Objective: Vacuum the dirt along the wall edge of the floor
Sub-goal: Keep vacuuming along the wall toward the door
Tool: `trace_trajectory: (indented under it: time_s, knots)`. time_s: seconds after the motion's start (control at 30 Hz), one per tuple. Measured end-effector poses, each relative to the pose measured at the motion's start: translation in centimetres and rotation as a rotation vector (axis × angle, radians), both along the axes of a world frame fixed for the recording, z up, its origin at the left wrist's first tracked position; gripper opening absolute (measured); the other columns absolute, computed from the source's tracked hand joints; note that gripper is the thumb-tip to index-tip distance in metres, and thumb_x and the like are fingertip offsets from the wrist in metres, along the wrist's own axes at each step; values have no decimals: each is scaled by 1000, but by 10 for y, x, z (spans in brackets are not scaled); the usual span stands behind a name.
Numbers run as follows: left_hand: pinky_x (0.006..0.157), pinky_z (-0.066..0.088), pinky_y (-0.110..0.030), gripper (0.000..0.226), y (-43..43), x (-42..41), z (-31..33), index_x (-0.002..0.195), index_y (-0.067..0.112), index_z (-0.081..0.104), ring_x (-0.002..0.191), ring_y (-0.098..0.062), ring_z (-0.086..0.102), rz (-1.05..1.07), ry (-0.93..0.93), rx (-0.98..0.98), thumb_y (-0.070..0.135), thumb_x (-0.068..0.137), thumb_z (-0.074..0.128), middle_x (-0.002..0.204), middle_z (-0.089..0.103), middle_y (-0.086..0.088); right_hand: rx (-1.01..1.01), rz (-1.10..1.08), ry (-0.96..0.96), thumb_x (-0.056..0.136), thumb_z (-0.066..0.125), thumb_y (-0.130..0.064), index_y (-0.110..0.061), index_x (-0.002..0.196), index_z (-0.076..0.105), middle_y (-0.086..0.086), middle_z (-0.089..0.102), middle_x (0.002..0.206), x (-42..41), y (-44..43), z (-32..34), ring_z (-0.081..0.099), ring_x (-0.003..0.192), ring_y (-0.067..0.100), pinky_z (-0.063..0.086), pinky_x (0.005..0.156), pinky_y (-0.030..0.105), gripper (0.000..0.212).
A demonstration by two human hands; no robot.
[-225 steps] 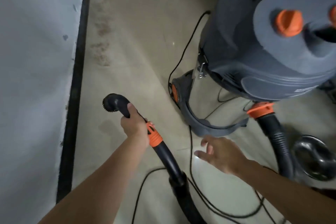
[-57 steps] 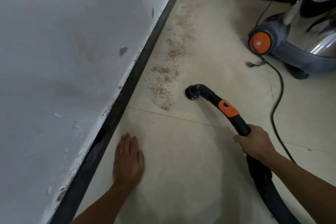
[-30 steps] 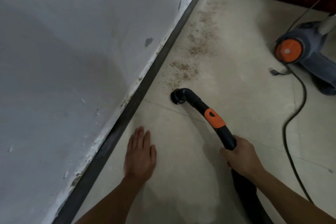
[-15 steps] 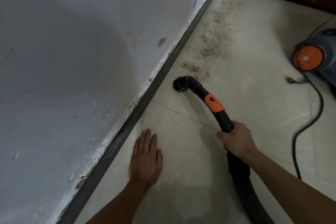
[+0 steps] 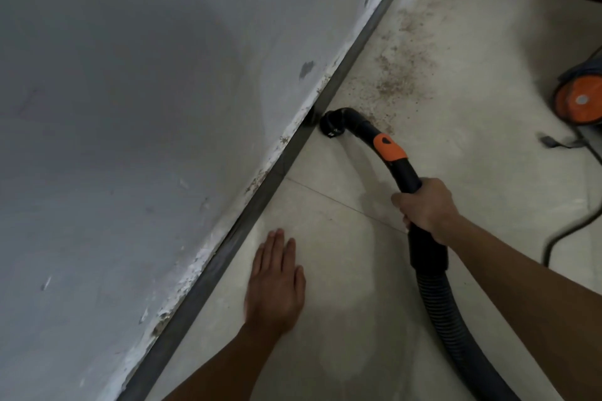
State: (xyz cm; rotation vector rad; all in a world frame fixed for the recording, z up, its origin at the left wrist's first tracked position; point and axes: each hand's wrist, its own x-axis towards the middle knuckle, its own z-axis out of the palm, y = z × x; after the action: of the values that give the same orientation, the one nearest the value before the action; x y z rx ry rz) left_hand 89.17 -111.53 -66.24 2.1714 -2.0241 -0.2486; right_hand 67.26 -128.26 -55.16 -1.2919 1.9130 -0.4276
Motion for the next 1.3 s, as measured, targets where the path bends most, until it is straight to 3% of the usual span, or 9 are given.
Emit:
trace_trajectory:
  time_s: [0.33,0.5,0.7,0.87,0.97,1.07,1.17,1.3]
  knots:
    - [114,20,-38,53,1,-1,2,136,4,53,140,-29,37,1,31,-20,31,96,32,148,43,-17,81,239,64,79,70,-7,-11,79,57,10,61,60,-23,60,19,54,39,19,44,41,24,13]
    - [115,19,-35,52,1,-1,0,135,3,53,139,-29,38,34,25,-32,28,96,30,147,44,-18,96,207,98,78,71,-4,-12,77,60,6,61,54,-74,121,23,54,39,17,45,41,26,13]
    - [108,36,-41,50,6,-3,1,127,-2,58,130,-35,48,96,87,-57,23,95,28,138,52,-22,142,192,75,77,72,-3,-10,78,63,6,59,56,-110,183,20,53,40,13,43,41,25,11]
    - [100,43,-47,49,15,3,0,122,-4,59,122,-40,54,113,92,-61,19,91,29,131,55,-26,43,184,125,76,74,-15,-15,85,65,5,67,69,-87,163,7,64,57,21,54,57,34,13]
    - [96,47,-49,44,14,8,0,120,-5,60,117,-42,56,104,84,-59,13,86,37,128,56,-27,-2,255,129,79,73,-26,-19,93,60,1,63,74,-51,142,5,64,64,20,48,57,28,19]
    - [92,49,-50,37,4,11,1,119,-5,60,115,-42,57,96,81,-54,2,83,53,126,57,-27,-1,348,47,82,70,-27,-16,93,58,3,64,74,-28,140,3,65,57,20,49,52,27,20]
    - [92,48,-50,39,-13,10,2,120,-6,59,115,-42,56,85,95,-20,-2,81,65,126,56,-27,17,266,-41,82,70,-17,-13,90,57,7,65,71,-46,148,-5,67,52,22,52,50,32,15]
    - [96,46,-52,41,-43,-6,1,123,-7,57,119,-45,53,64,99,-1,3,84,64,129,54,-30,-33,49,-5,78,72,-10,-11,82,61,9,63,59,-99,157,-8,60,41,19,52,48,40,12]
